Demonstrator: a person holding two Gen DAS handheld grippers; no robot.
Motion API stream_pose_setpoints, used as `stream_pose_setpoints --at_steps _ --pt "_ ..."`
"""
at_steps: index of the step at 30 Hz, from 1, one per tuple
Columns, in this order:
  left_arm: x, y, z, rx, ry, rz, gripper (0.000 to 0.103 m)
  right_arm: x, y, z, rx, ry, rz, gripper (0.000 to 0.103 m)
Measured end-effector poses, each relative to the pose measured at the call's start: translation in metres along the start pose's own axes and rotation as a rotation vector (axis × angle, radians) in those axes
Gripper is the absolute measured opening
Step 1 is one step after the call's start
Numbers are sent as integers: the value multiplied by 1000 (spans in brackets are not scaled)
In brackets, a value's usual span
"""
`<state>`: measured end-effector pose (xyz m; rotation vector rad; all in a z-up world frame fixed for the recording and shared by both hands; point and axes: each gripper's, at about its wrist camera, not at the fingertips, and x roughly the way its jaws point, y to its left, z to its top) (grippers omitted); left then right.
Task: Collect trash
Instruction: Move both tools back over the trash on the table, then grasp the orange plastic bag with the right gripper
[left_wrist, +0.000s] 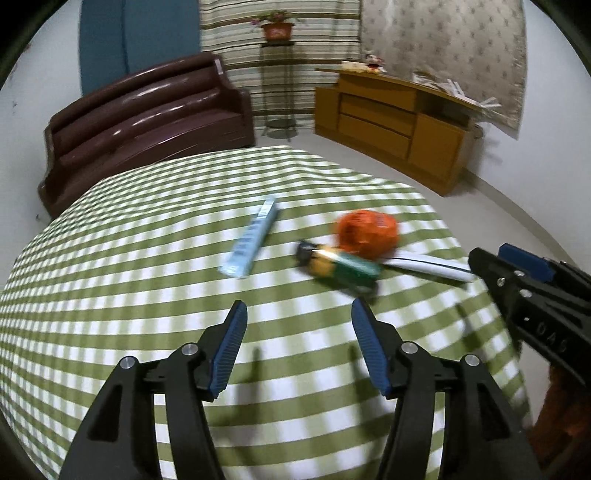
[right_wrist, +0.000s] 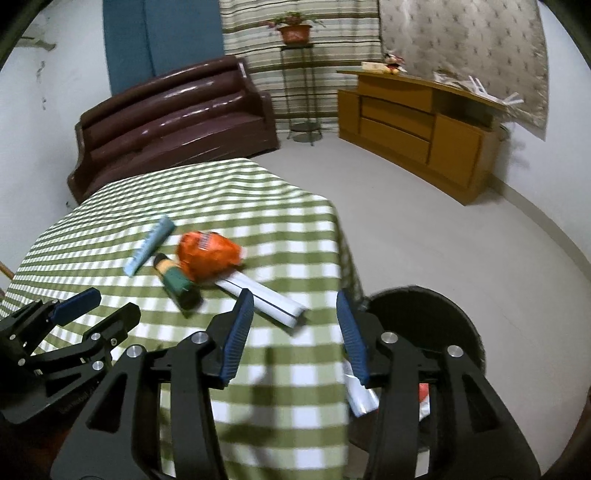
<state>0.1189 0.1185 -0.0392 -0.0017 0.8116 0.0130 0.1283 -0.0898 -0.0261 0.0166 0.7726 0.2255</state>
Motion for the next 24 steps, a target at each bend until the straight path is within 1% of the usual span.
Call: stream_pose_setpoints --at_steps 3,5,7,10,13,17,20,24 --pt "0 21 -2 -33 4 26 59 8 16 7 -14 10 27 47" --pt "0 34 -2 -53 6 42 60 13 23 10 -19 16 39 51" --pt "0 46 -4 -71 7 56 60 18 32 14 -28 21 49 52" --pt "1 60 -5 -92 10 71 60 26 43 19 -37 26 59 55" --pt "1 71 -7 -110 16 77 60 37 54 25 -42 42 67 56" --pt "1 78 -8 -122 17 77 61 49 63 30 -49 60 57 59" --pt "1 83 -7 -123 16 70 65 58 68 31 -54 78 43 60" --pt "3 89 -3 -124 10 65 65 66 71 32 -59 91 22 59"
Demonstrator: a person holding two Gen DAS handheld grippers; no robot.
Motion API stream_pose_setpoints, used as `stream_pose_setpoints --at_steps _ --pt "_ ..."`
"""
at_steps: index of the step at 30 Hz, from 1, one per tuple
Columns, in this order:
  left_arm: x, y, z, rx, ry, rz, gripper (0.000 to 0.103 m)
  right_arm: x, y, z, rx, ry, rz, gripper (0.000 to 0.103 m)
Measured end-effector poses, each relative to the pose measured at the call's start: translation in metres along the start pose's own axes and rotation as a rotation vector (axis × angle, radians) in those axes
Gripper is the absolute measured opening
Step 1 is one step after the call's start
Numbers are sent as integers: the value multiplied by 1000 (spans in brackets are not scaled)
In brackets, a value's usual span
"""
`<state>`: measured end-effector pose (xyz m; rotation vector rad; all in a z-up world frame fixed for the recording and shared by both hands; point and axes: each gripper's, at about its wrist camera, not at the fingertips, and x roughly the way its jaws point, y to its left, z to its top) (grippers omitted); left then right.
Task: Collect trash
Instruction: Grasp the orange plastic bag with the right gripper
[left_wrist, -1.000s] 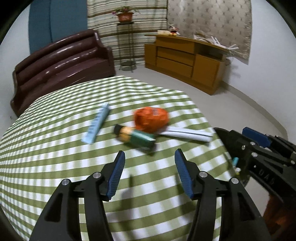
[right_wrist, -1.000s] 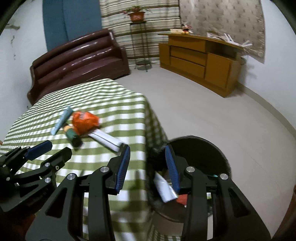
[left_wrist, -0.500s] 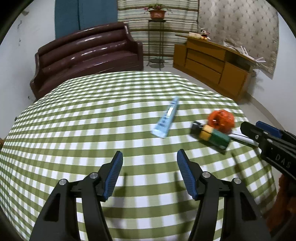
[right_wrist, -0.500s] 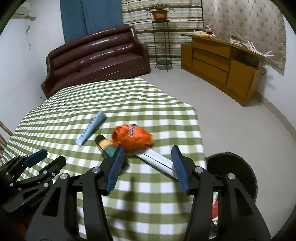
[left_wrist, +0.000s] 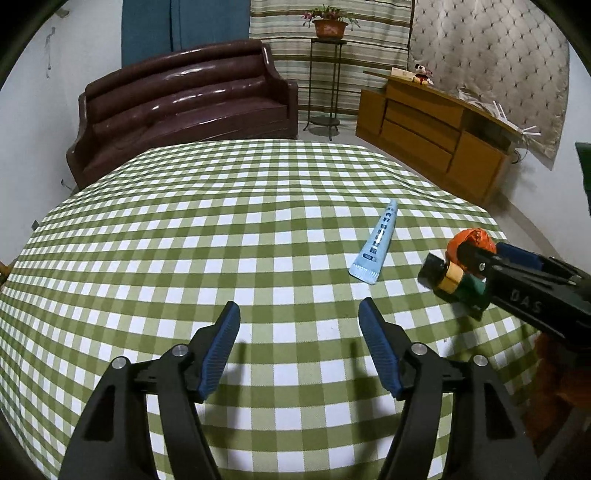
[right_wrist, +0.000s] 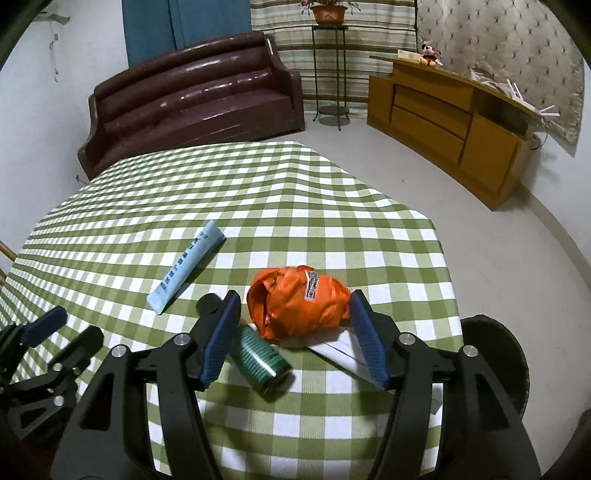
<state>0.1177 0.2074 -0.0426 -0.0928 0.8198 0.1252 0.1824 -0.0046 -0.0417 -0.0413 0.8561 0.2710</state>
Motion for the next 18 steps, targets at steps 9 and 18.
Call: stream_pose_setpoints --at_steps 9,18 --pt "10 -6 11 1 5 -14 67 4 5 3 -22 -13 -15 49" --pt "22 -22 23 30 16 -35 67 -11 -1 4 -6 -59 -16 48"
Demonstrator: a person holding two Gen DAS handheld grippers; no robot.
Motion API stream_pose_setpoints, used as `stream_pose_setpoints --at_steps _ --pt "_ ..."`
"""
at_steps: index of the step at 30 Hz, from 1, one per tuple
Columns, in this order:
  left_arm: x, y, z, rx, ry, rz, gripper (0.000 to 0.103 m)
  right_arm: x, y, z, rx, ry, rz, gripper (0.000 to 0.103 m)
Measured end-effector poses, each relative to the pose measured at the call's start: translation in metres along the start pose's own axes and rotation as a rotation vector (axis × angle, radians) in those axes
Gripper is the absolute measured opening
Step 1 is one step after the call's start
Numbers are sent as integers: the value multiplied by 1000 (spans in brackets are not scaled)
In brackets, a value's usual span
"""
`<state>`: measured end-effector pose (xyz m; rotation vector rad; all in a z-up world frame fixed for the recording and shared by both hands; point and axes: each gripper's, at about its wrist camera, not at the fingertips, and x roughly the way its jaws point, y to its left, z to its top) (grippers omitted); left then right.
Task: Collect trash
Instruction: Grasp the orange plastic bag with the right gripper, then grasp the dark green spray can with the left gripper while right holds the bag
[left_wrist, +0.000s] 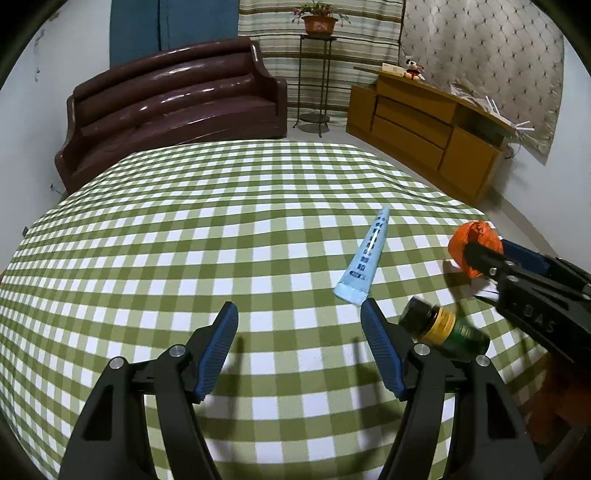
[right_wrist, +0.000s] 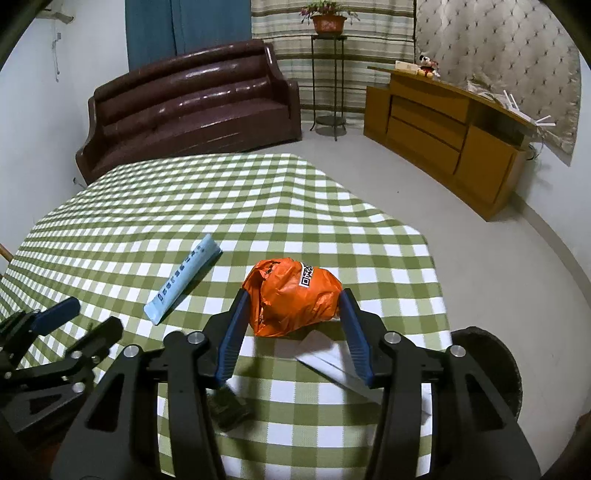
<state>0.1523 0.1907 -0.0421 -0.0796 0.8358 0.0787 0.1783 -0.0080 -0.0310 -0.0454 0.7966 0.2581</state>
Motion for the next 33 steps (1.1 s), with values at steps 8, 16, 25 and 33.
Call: stream_pose_setpoints --at_steps 8,16,25,33 --pt "10 -13 7 32 5 -6 67 -11 -20 -3 26 -18 -10 48" --pt "5 -21 4 18 11 -10 67 -18 -38 -15 39 -13 -22 48" --pt "-6 -58 -1 25 6 -34 67 -37 -63 -35 61 -24 -56 48" --pt "1 -95 -11 65 35 -50 67 -51 -85 -46 96 -33 -68 48"
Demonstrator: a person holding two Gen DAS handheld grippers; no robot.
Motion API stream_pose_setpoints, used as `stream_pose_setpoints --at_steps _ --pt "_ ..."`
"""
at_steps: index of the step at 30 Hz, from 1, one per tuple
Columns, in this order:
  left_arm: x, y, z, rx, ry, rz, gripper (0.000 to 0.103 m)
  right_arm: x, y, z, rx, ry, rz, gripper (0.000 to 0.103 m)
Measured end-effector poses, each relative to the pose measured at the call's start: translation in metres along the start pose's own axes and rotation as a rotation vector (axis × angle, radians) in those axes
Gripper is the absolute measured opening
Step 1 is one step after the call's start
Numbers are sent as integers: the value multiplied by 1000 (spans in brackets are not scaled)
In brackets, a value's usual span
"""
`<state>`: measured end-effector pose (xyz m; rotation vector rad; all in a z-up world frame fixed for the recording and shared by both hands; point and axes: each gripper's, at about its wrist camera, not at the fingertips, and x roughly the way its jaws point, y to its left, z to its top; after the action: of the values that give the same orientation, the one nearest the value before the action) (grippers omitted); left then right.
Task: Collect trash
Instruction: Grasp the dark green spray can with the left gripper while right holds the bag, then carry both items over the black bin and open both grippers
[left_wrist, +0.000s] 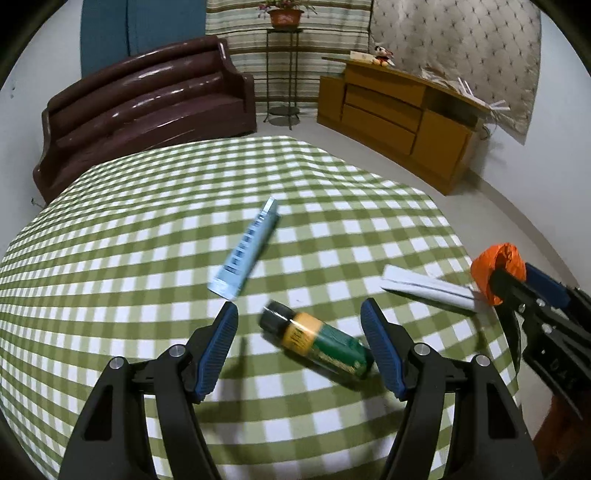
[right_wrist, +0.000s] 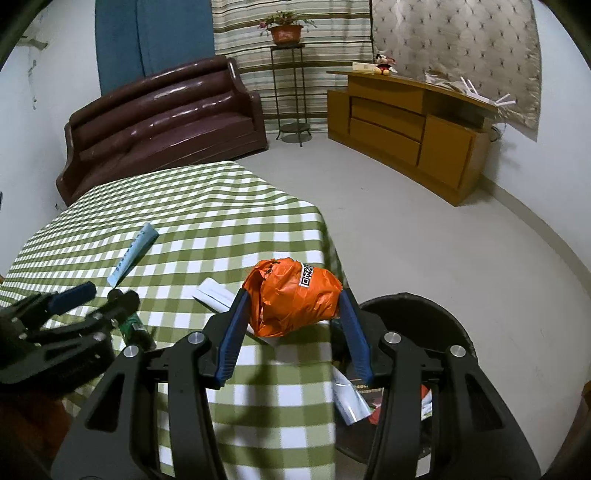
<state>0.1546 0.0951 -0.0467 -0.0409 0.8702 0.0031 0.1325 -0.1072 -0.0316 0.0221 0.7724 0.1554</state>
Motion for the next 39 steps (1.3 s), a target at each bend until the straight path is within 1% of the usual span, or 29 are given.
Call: stream_pose_setpoints --at_steps 2,7,13,18,21,23,25,26,30,31,39 --pt "2 -8 -1 9 7 4 67 -1 -2 -2 5 0 0 48" --pt "3 -8 -7 16 21 18 67 -3 -4 -4 14 -3 6 48" --pt "-4 9 -24 9 30 30 67 -4 -3 -6 12 -1 8 48" --pt "-7 24 -35 8 34 27 67 -4 -2 -7 12 -1 7 48" --pt "-9 32 -37 15 36 12 60 -4 -2 -8 11 0 6 48" --pt "-9 30 -34 27 29 -1 56 -5 -1 -9 10 1 4 48" --pt "-10 27 -32 45 24 -10 48 -4 -1 -8 10 1 5 48" --pt "-9 25 -32 51 25 -15 46 -4 -1 -8 10 1 5 48" --pt "-5 22 -32 57 43 -36 27 -5 0 -10 8 3 6 48" --pt "-6 22 -34 65 35 -30 25 -6 1 -12 6 3 7 48" --pt "-4 13 -31 77 30 -35 25 -10 -1 -10 5 -5 3 48"
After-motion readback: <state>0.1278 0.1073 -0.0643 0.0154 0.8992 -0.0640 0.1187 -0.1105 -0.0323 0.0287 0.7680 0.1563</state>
